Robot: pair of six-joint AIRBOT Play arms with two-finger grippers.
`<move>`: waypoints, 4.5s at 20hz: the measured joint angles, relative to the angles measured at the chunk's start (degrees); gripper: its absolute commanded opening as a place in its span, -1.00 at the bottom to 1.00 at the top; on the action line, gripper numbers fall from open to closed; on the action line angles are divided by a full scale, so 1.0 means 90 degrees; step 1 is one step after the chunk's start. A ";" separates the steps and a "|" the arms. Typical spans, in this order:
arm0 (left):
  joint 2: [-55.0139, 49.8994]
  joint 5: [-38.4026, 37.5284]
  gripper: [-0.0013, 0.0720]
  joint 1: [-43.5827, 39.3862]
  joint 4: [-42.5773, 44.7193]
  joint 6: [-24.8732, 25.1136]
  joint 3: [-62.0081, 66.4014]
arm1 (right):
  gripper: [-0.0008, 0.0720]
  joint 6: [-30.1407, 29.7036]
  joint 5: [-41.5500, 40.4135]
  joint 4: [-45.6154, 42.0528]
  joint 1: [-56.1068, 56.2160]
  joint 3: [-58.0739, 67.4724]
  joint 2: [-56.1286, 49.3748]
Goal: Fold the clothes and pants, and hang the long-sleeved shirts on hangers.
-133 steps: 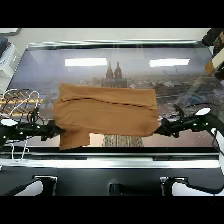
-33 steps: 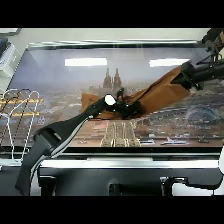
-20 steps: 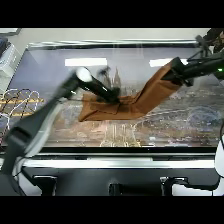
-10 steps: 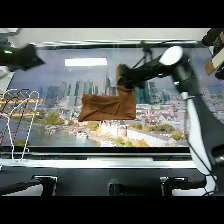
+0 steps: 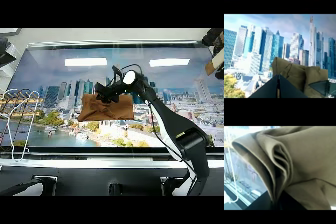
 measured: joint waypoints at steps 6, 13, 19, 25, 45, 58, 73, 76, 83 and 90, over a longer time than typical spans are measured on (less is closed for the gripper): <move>0.0000 -0.0017 -0.91 0.0029 0.0002 0.0000 0.0000 | -0.42 0.0007 -0.0347 0.0206 0.0053 0.0000 -0.0134; 0.0000 -0.0019 -0.91 0.0029 0.0005 0.0000 0.0000 | 0.51 -0.0206 -0.0039 0.0784 -0.0027 0.0000 0.0058; 0.0000 -0.0022 -0.91 0.0029 0.0005 0.0000 0.0000 | 0.52 -0.0804 0.0590 0.0413 -0.1129 0.0002 0.0699; 0.0000 -0.0036 -0.91 0.0029 0.0007 0.0000 0.0000 | 0.52 -0.1904 0.1596 -0.0197 -0.2798 -0.0471 0.0631; -0.0002 -0.0075 -0.91 0.0029 -0.0068 -0.0165 0.0000 | -0.89 -0.3844 0.1163 0.0964 -0.2732 -0.1462 -0.0826; 0.0007 -0.0073 -0.90 0.0029 -0.0092 -0.0170 0.0000 | -0.90 -0.2691 0.0648 0.1530 -0.3876 -0.0083 -0.0243; 0.0005 -0.0075 -0.90 0.0029 -0.0328 -0.0170 0.0000 | -0.90 -0.1076 0.0726 -0.0345 -0.6885 0.1047 0.0663; 0.0005 -0.0075 -0.90 0.0029 -0.0330 -0.0170 0.0000 | -0.90 -0.0733 0.0833 -0.1078 -0.7538 0.1064 0.0840; 0.0007 -0.0075 -0.91 0.0029 -0.0330 -0.0170 0.0000 | -0.90 0.0175 0.1987 -0.3427 -0.8614 0.0996 0.0993; 0.0007 -0.0117 -0.90 0.0029 -0.0333 -0.0168 0.0000 | -0.90 0.0544 0.3432 -0.5285 -0.8879 0.0100 0.1018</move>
